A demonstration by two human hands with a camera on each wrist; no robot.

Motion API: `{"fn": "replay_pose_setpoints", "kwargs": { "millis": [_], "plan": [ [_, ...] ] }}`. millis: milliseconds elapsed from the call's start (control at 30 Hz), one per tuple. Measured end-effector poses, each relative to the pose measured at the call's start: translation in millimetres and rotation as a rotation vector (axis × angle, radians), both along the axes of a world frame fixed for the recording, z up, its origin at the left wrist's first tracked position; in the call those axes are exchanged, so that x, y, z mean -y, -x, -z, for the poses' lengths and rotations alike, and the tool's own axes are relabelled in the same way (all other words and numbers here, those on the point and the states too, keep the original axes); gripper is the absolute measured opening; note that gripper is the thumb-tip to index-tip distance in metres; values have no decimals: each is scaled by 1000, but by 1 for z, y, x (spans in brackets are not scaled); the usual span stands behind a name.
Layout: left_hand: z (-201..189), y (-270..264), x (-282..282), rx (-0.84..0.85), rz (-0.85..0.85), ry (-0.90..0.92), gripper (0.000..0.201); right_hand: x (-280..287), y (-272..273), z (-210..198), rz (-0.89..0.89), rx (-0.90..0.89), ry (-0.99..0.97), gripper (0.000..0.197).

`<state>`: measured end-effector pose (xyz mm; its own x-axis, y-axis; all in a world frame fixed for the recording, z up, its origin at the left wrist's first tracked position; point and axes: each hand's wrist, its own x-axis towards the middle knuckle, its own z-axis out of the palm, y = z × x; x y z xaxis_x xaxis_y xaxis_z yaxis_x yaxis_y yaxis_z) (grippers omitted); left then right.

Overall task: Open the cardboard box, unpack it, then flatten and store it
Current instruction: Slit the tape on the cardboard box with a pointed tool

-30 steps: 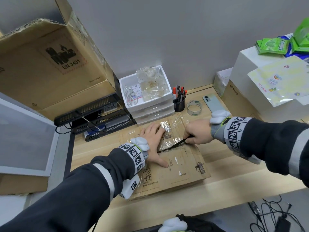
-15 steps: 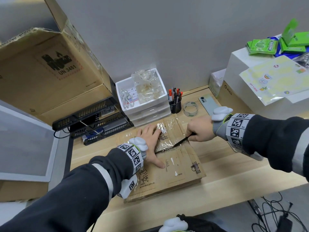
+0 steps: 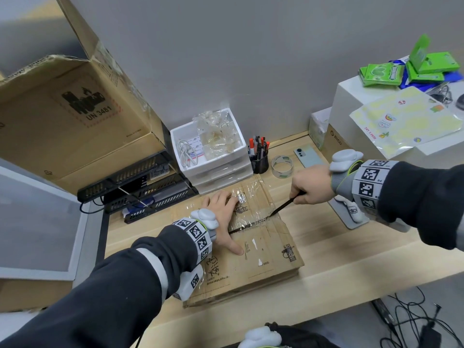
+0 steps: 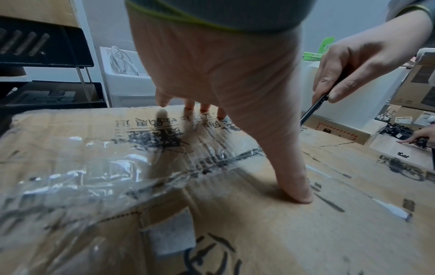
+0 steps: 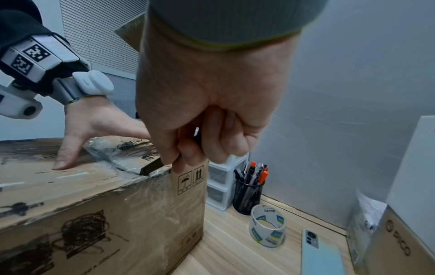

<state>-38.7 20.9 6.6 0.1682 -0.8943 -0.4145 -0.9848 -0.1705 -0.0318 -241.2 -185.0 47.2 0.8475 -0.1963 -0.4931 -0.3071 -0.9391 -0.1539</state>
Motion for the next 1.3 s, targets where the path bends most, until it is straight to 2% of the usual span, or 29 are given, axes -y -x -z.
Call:
{"fn": "replay_pose_setpoints", "kwargs": {
  "millis": [267,467,533,767,867,1000,1300],
  "plan": [
    [0,0,-2,-14,-5,27,138,15,12,2,13,-10,-2,31],
    [2,-6,-5,-50,-5,49,137,24,18,4,10,-52,46,26],
    [4,-10,-7,-85,-10,58,134,29,20,5,46,-59,9,24],
    [16,-24,-17,-132,-131,152,96,22,21,2,338,78,-282,21],
    [14,-29,-19,-109,-111,145,97,14,12,8,393,148,-338,22],
    [9,-32,-17,-107,-105,124,97,5,1,16,372,175,-353,25],
    [6,-13,2,22,-126,31,102,-8,-15,26,413,257,-382,23]
  ]
}}
